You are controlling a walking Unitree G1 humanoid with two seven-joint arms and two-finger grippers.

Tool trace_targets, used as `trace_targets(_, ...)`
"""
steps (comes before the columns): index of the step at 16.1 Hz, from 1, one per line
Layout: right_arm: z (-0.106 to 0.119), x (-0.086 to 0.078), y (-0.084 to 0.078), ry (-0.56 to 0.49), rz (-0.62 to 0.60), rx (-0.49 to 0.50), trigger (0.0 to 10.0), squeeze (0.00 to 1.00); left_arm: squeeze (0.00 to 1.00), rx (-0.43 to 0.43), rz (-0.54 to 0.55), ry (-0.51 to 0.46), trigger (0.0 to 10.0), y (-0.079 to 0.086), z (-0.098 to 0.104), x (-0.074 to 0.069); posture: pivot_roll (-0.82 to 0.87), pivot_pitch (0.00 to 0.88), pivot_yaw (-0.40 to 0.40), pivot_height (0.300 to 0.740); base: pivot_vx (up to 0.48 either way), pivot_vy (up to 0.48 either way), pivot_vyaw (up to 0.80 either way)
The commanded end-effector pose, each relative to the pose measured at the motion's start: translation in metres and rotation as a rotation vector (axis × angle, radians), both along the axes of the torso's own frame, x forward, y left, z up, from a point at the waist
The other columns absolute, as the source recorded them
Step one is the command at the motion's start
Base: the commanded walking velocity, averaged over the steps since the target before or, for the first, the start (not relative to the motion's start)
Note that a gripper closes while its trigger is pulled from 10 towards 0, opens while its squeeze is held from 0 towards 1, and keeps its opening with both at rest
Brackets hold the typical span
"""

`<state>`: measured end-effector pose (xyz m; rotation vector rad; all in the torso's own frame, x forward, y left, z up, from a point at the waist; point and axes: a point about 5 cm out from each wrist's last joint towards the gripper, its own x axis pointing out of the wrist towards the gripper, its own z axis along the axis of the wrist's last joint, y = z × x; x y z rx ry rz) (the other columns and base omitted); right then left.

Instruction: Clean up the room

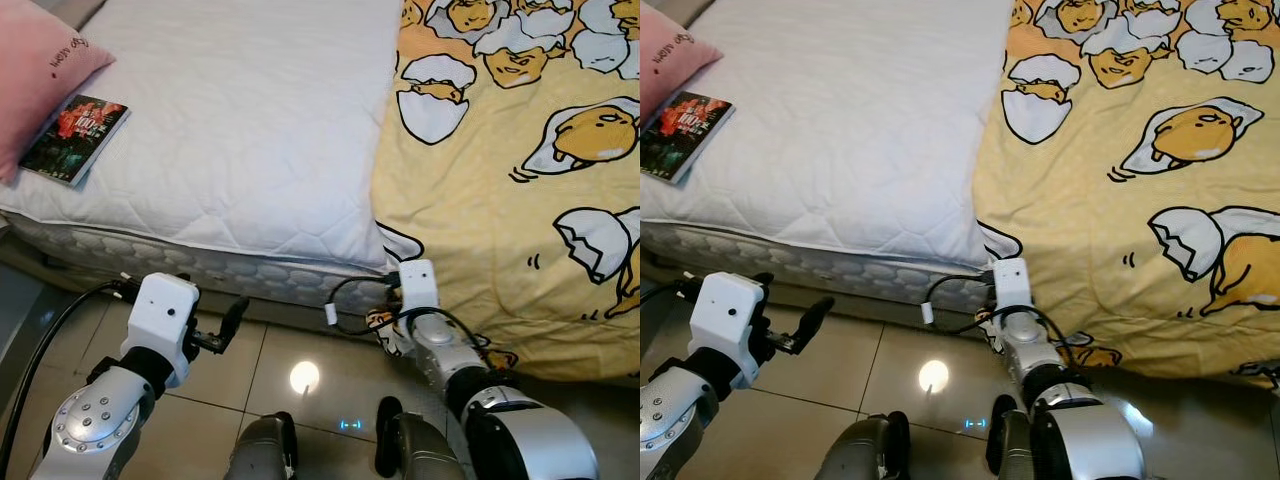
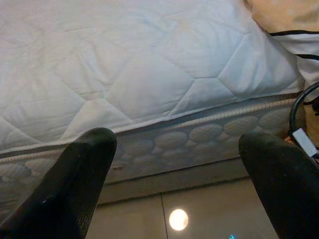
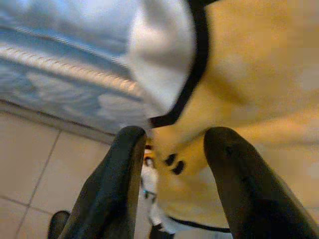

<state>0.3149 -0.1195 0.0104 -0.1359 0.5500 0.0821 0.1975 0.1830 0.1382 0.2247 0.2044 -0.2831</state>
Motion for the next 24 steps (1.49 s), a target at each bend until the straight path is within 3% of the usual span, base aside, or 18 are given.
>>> trace_targets(1, -0.008, -0.007, 0.004, 0.046, 0.005, 0.017, 0.0, 0.00, 0.00, 0.001, -0.002, 0.001, 10.0, -0.001, 0.002, -0.002, 0.31, 0.303, 0.095, 0.740, 0.000, 0.000, 0.00)
trace_targets(8, -0.008, -0.008, 0.013, 0.042, 0.050, 0.034, 0.0, 0.00, 0.00, -0.004, -0.007, 0.005, 10.0, -0.003, 0.002, 0.000, 0.30, 0.304, 0.097, 0.740, 0.000, 0.000, 0.00)
trace_targets(10, -0.019, -0.022, 0.032, 0.086, 0.154, 0.055, 0.0, 0.00, 0.00, -0.008, -0.009, 0.009, 10.0, -0.004, 0.000, 0.000, 0.29, 0.304, 0.094, 0.740, 0.000, 0.000, 0.00)
trace_targets(12, -0.043, -0.057, 0.058, 0.169, 0.317, 0.037, 0.0, 0.00, 0.00, -0.010, -0.013, 0.011, 10.0, -0.006, -0.001, 0.001, 0.29, 0.306, 0.094, 0.740, 0.000, 0.000, 0.00)
trace_targets(14, -0.056, -0.077, 0.063, 0.206, 0.336, 0.025, 0.0, 0.00, 0.00, -0.013, -0.015, 0.011, 10.0, -0.007, -0.001, 0.003, 0.28, 0.304, 0.094, 0.740, 0.000, 0.000, 0.00)
trace_targets(15, -0.053, -0.073, 0.057, 0.137, 0.267, -0.028, 3.7, 0.00, 0.00, -0.016, -0.016, 0.008, 10.0, -0.007, -0.002, 0.006, 0.26, 0.293, 0.089, 0.740, 0.000, 0.000, 0.00)
trace_targets(16, -0.044, -0.063, 0.050, 0.036, 0.205, -0.057, 10.0, 1.00, 0.00, -0.021, -0.017, 0.001, 10.0, -0.008, -0.002, 0.009, 0.25, 0.283, 0.086, 0.740, 0.000, 0.000, 0.00)
trace_targets(20, -0.020, -0.038, 0.018, -0.178, 0.039, -0.093, 10.0, 1.00, 0.00, -0.042, -0.039, -0.035, 10.0, -0.013, -0.002, 0.022, 0.20, 0.234, 0.079, 0.740, 0.000, 0.000, 0.00)
trace_targets(22, -0.003, -0.028, -0.002, -0.293, -0.077, -0.031, 10.0, 1.00, 0.00, -0.031, -0.061, -0.051, 10.0, -0.018, -0.006, 0.030, 0.17, 0.188, 0.065, 0.740, 0.000, 0.000, 0.00)
trace_targets(24, 0.011, -0.027, -0.014, -0.413, -0.090, -0.022, 10.0, 1.00, 0.00, -0.040, -0.056, -0.050, 10.0, -0.020, -0.012, 0.035, 0.13, 0.127, 0.046, 0.740, 0.000, 0.000, 0.00)
